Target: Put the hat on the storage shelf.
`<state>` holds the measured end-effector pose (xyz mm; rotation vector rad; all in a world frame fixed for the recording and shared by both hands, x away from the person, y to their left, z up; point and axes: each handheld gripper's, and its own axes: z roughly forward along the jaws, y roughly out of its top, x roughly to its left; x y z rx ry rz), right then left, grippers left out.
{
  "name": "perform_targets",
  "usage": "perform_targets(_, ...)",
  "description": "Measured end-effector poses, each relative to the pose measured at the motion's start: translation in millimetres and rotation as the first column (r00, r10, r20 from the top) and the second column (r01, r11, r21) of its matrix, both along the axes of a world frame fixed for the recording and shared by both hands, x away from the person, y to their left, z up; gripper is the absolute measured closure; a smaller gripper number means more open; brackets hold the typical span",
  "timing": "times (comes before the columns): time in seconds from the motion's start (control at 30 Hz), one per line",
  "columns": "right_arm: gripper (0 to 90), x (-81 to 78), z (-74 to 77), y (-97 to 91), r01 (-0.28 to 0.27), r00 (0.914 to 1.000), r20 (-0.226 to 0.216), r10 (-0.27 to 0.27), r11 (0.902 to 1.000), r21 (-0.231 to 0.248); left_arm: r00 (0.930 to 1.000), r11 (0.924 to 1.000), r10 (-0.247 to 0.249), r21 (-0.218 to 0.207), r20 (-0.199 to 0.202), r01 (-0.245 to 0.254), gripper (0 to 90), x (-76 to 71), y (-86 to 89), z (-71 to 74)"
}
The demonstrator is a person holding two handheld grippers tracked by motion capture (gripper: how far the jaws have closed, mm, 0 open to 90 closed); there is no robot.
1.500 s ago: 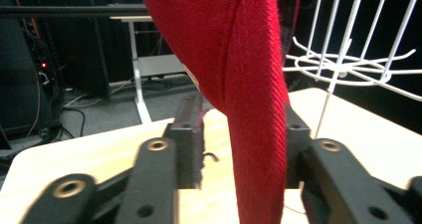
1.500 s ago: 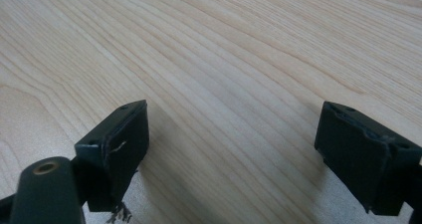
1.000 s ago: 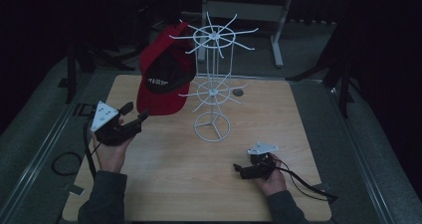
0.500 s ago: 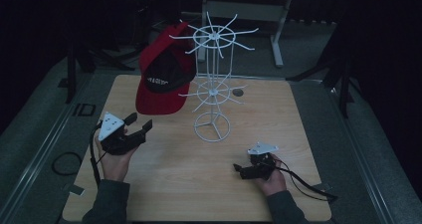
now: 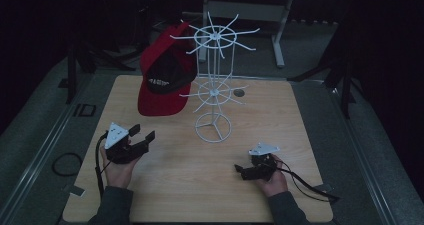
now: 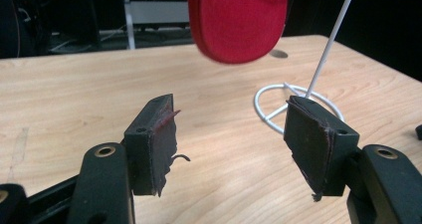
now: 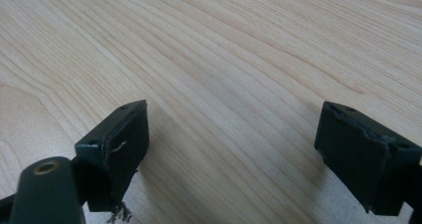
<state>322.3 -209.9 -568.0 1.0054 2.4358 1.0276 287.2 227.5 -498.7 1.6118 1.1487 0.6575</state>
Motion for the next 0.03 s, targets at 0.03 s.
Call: perform_targets(0.03,13.6,0.0,0.0,0.0,0.000,1.0000,0.000,0.000,1.0000,0.000,1.0000,1.0000,0.001,-0.004,-0.003,-0.001,37.9,0.4,0.1,-1.0)
